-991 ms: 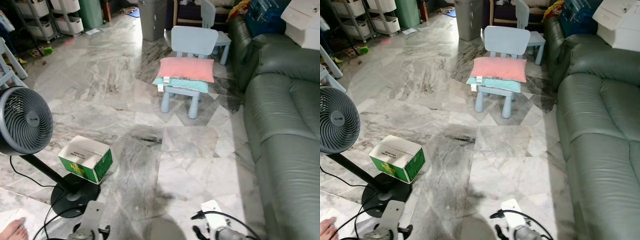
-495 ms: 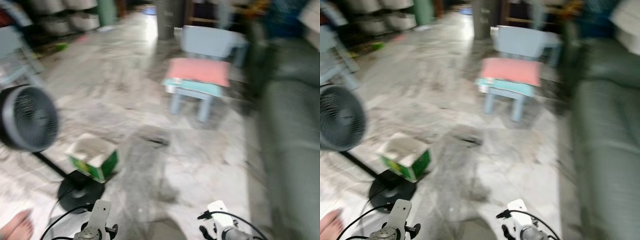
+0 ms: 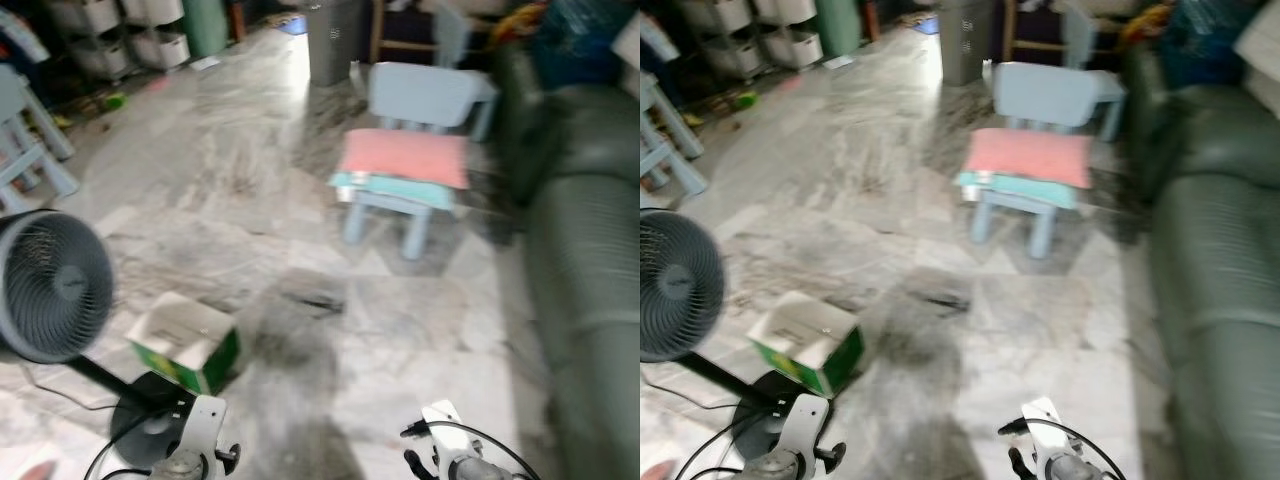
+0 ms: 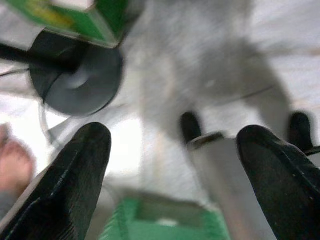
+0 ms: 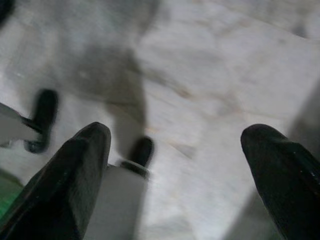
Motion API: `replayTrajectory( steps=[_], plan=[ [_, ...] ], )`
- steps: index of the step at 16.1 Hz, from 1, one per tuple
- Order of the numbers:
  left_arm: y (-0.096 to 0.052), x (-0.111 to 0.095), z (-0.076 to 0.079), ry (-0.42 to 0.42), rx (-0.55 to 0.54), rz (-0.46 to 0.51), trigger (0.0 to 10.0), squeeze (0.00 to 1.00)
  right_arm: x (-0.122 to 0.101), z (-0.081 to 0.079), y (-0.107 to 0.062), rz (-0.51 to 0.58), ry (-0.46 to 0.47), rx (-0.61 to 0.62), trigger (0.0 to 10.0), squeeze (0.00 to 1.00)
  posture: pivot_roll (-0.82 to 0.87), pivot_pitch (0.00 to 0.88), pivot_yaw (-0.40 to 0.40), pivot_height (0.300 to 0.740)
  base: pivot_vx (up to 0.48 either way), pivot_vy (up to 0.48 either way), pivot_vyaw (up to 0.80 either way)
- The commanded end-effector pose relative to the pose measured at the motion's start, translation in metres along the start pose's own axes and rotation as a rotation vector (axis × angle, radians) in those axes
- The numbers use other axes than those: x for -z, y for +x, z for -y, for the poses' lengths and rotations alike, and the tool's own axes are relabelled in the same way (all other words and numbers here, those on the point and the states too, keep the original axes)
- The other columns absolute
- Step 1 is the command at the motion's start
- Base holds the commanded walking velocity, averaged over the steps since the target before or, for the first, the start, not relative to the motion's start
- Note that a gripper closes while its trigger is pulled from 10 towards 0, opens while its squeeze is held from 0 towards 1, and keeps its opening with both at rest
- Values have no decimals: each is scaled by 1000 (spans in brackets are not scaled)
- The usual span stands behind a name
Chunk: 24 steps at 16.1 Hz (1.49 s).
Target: Move the pillow to the sofa
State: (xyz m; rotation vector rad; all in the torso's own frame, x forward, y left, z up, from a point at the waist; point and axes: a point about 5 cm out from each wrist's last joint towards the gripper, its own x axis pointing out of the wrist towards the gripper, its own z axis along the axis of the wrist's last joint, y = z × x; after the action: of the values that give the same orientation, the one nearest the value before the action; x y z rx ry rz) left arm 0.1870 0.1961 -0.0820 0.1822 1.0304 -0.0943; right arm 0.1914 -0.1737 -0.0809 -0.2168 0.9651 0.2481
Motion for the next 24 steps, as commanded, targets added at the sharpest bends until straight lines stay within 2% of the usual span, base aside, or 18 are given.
replayTrajectory(
  steps=[1, 3, 5, 8, 10, 24],
  plan=[
    [0, 3, -2, 6, 0, -13, 10000, 0, -2, -4, 1, 11, 3, -7, 10000, 0, -90, 78, 9, 740, 416, 240, 0],
    [0, 2, -2, 8, 1, -13, 10000, 0, -1, -4, 1, 6, 16, -11, 10000, 0, -90, 80, 11, 740, 418, 0, 0],
    [0, 3, -2, 3, -6, -15, 10000, 0, -1, -4, 1, 4, 28, -11, 10000, 0, -90, 79, 10, 740, 418, 0, -800],
    [-1, 1, -3, 2, -13, 4, 10000, 0, -1, -4, 1, 7, 29, -8, 10000, 0, -89, 81, 10, 740, 0, 0, -800],
    [0, 1, -3, 5, -7, 6, 10000, 0, -1, -4, 1, 10, 27, -7, 10000, 0, -89, 80, 10, 740, 0, 0, 0],
    [0, -1, -2, 10, 10, 6, 10000, 0, -1, -6, 1, 7, 5, -16, 10000, 0, -84, 75, 9, 740, 472, 0, 0]
  ],
)
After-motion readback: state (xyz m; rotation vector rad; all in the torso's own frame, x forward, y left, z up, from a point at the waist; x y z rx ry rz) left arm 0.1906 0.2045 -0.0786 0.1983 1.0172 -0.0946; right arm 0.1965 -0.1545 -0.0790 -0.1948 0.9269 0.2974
